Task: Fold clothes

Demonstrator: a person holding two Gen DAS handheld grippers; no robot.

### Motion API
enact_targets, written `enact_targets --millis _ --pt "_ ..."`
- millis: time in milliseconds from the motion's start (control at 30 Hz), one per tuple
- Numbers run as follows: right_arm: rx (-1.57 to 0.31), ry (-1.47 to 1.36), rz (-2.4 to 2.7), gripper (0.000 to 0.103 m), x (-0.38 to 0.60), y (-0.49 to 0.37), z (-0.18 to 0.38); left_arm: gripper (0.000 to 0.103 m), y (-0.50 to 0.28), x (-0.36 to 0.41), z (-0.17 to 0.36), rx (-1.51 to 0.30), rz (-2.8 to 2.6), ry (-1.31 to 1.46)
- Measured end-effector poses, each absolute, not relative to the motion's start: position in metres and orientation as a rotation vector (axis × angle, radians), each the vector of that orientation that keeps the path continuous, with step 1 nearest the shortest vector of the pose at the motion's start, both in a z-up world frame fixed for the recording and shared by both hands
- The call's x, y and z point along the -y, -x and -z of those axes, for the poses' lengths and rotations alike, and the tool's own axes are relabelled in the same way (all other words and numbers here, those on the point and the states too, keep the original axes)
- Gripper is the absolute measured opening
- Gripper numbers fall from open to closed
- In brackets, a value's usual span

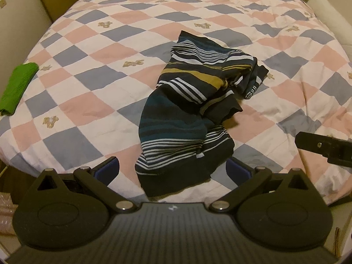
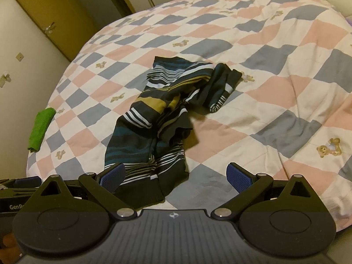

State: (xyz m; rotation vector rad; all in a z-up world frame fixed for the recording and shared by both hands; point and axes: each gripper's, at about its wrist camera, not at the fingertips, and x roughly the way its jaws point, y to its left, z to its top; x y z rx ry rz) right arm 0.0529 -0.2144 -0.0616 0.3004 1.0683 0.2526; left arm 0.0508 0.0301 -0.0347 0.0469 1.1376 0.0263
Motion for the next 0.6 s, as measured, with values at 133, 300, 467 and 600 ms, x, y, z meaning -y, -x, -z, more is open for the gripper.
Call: enact_targets --millis 133,300,467,600 --pt "-1.081 -0.315 -0.205 0.101 0.201 -0.064 0.065 0.102 -0.073 -0.042 0.041 -1.156 0.028 -0.076" --pt "-1.095 -0.354 -0.137 0.101 0.179 -0.080 0.071 0.102 -0.108 -0.062 0.047 -1.171 0.093 -0.125" --pt "-1.089 -0.415 -0.051 0.101 0.162 -0.093 0.076 0.102 -0.140 -0.079 0.053 -1.183 0.195 -0.183" --pt "-1.077 -0.482 0.022 0.101 0.155 -0.095 0.084 0.102 -0.157 -0.085 0.063 -1.171 0.280 -0.257"
